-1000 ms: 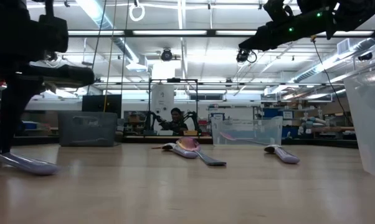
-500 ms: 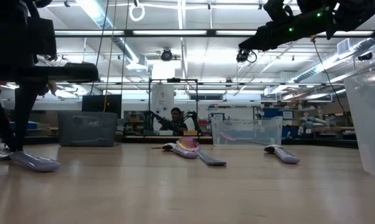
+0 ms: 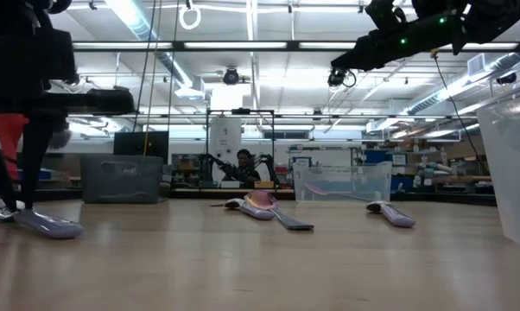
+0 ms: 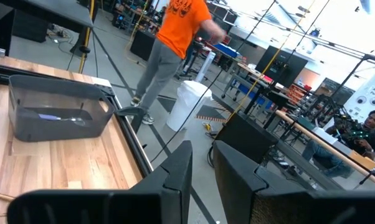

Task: Sort silverware by color (type)
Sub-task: Put the purple spoon into the black bin

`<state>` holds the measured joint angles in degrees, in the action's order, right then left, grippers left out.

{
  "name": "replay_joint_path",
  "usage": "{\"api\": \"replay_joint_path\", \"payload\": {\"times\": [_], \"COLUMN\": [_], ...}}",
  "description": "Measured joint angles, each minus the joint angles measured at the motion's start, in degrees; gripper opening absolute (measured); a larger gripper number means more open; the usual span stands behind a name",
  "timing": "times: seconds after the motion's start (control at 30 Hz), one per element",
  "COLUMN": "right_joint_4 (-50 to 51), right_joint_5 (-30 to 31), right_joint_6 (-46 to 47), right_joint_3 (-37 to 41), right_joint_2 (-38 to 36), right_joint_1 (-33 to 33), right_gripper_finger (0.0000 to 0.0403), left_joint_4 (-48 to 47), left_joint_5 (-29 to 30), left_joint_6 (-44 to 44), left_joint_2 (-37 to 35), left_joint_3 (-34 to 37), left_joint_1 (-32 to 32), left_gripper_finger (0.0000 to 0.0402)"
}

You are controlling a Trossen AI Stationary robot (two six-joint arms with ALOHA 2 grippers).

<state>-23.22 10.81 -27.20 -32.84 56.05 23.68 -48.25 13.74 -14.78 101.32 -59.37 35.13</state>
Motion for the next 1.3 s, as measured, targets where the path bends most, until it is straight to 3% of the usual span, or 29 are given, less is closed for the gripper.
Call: {"api": "replay_joint_path", "payload": {"times": [0.27, 0.5, 0.83, 1.3], "right_joint_4": [0.0, 0.0, 0.0, -0.2], "right_joint_5": [0.0, 0.0, -0.1, -0.1], "right_joint_6": [0.0, 0.0, 0.0, -0.2], "right_joint_3": [0.0, 0.0, 0.0, 0.0], "right_joint_2": [0.0, 0.0, 0.0, 0.0], "right_joint_1": [0.0, 0.0, 0.0, -0.5], "right_gripper_finger": [0.0077, 0.0077, 0.0077, 0.0077], "left_joint_4": [4.6, 7.5, 6.8, 6.7], "left_joint_5": [-0.5, -6.3, -6.7, -9.1], "left_joint_6": [8.7, 15.8, 16.3, 24.6], "left_joint_2": [0.0, 0.0, -0.5, -3.1], "left_joint_3": [0.0, -0.1, 0.0, 0.0], "left_joint_1": [-0.3, -0.4, -0.6, -0.4], "left_gripper_finger": [0.0076, 0.008, 0.008, 0.008]}}
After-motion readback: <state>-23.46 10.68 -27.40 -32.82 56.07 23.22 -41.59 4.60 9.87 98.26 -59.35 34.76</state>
